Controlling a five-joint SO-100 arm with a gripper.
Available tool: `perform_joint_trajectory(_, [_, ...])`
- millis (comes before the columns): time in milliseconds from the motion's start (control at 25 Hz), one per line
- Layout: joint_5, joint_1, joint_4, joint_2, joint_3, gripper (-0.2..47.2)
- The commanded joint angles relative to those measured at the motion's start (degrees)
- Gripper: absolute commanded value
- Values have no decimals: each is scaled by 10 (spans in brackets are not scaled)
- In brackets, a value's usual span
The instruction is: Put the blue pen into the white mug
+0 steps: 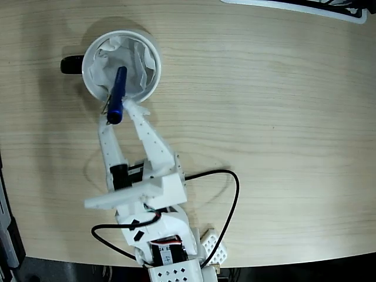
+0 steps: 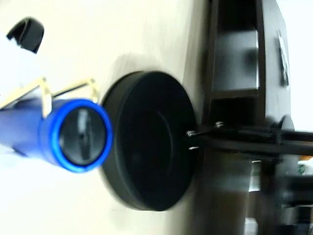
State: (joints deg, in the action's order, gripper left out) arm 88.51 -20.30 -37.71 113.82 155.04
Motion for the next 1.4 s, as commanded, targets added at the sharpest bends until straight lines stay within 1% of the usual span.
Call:
perform_joint_trajectory(0, [10,-7,-18,8,7,1])
perform_joint_trajectory(80, [10,-4,-18,3,10,8])
perform_joint_trajectory(120, [10,-2,-18,0,10,68])
perform_joint_trajectory(160, [10,2,-18,-3,10,113])
perform_joint_trajectory(280, [7,6,-18,-4,11,214])
perform_joint_trajectory(320, [6,6,-18,-5,11,260])
perform_joint_trajectory(360, [6,7,-18,-5,11,290])
perform_joint_trajectory(440, [4,9,-18,-5,11,330])
perform_joint_trajectory(560, [-20,8,-18,4,9,334])
perform_joint_trajectory(600, [-38,6,-18,12,9,332])
perform_joint_trajectory(640, [-56,4,-18,21,8,307])
perform_joint_trajectory(720, [-105,-1,-18,45,4,230])
perform_joint_trajectory(760, [-135,-1,-18,59,3,205])
perform_joint_trajectory(840, [-192,-1,-18,97,5,138])
perform_joint_trajectory(880, [-219,-1,-18,120,11,114])
perform_joint_trajectory(960, [-267,0,-18,171,33,39])
perform_joint_trajectory(1000, [-286,1,-18,198,49,11])
perform_joint_trajectory(1040, [-308,2,-18,226,66,1])
perform_joint_trajectory(1200, [-411,16,-18,360,152,0])
perform_joint_trajectory(1280, [-485,43,-11,418,178,0])
perform_joint_trajectory(1360, [-552,83,33,456,185,-1])
